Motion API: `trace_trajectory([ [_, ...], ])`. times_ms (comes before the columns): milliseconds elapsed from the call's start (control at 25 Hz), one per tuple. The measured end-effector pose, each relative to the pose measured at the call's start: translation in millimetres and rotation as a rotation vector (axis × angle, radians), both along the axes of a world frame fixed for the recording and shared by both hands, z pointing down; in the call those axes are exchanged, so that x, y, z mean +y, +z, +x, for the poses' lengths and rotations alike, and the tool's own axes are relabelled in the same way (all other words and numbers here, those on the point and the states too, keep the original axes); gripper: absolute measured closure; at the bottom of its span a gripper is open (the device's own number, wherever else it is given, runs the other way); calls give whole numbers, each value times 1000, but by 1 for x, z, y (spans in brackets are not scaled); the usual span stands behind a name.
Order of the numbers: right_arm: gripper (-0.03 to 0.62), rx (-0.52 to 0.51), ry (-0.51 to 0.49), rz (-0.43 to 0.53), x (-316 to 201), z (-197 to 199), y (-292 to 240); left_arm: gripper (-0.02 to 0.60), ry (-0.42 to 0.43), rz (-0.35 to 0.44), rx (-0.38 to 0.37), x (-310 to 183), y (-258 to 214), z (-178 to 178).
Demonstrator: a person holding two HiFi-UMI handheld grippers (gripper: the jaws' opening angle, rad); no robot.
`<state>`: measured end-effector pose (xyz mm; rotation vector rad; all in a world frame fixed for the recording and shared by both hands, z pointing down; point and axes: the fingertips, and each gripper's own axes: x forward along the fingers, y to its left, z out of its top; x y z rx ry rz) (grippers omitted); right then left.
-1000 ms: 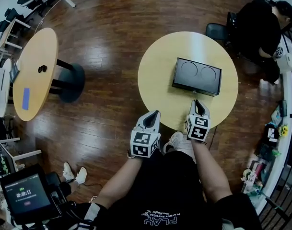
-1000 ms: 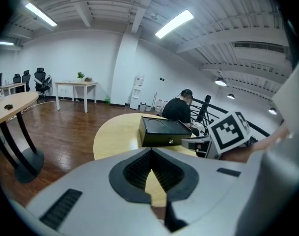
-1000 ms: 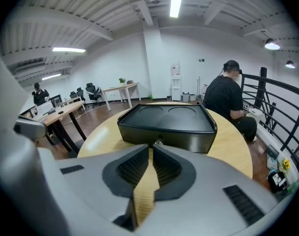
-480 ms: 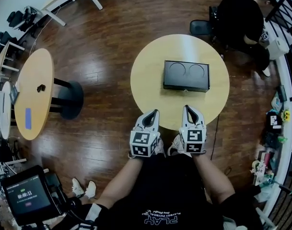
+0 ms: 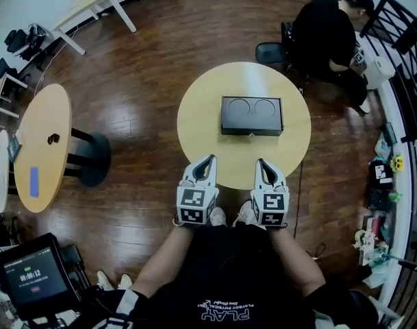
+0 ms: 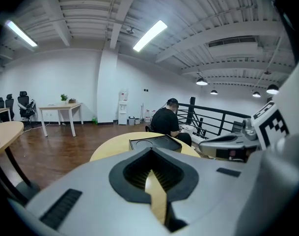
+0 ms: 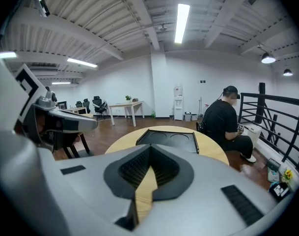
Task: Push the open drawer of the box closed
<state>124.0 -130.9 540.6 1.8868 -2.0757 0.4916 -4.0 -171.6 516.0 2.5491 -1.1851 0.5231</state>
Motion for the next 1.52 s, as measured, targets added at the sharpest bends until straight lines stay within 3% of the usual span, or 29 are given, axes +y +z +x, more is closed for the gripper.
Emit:
trace_trajectory([
  [480, 588, 34, 47, 39, 70, -8, -20, 584, -6, 32, 19, 58, -6, -35],
  [680, 588, 50, 30, 45, 71, -39, -19, 584, 27, 44, 23, 61, -10, -48],
  [1000, 588, 2, 57, 36, 82, -44, -21, 584, 21, 86, -21, 67, -7, -59],
  [1280, 588, -45, 30, 52, 130, -28, -22, 584, 38, 113, -55, 130, -14, -28],
  [1520, 588, 83, -61, 128, 180, -20, -42, 584, 17, 94, -55, 202, -9, -6],
])
